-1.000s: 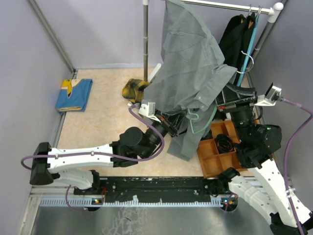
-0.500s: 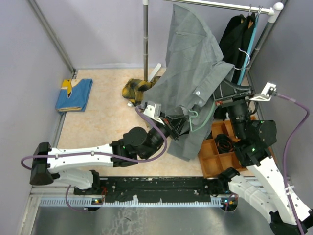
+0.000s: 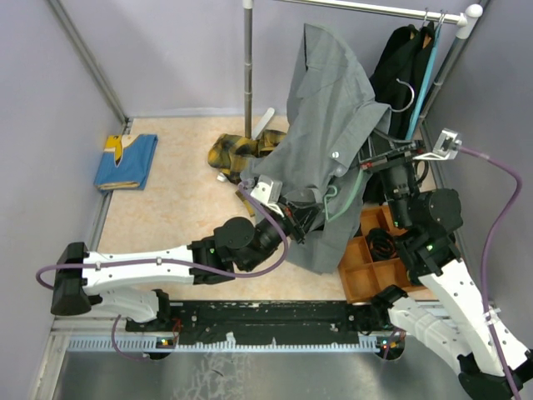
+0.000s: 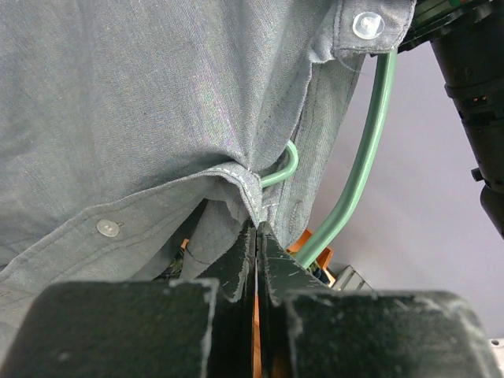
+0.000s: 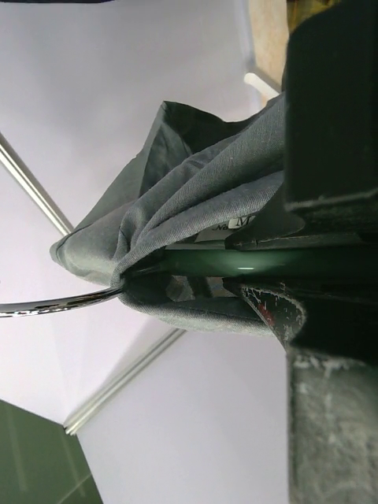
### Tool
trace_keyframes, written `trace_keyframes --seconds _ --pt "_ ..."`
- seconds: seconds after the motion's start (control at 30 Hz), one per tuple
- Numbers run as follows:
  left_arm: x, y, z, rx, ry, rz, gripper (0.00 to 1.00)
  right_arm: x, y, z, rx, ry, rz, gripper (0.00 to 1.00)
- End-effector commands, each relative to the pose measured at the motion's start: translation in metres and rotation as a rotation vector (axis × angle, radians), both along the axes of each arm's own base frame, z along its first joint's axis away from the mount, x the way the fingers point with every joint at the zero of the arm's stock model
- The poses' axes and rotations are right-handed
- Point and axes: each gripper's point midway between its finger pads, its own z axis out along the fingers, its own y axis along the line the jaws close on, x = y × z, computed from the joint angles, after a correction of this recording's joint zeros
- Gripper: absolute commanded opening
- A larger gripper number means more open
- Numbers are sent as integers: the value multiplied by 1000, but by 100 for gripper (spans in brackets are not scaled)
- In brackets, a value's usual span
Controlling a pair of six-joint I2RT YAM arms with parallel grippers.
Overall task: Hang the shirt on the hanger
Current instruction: Hang the shirt on the hanger.
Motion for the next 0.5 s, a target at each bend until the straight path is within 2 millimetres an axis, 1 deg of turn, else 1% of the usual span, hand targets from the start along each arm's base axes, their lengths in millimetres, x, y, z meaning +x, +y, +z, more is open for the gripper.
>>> trace_keyframes --seconds 0.0,0.2,0.47 --pt "-9 -2 2 23 -20 -38 0 -19 -30 49 91 -125 -91 0" --pt "-16 -12 -15 73 -13 -64 0 -11 -38 55 109 -98 -145 0" --pt "-22 -19 -49 157 7 -66 0 -8 -43 66 144 -96 -171 0"
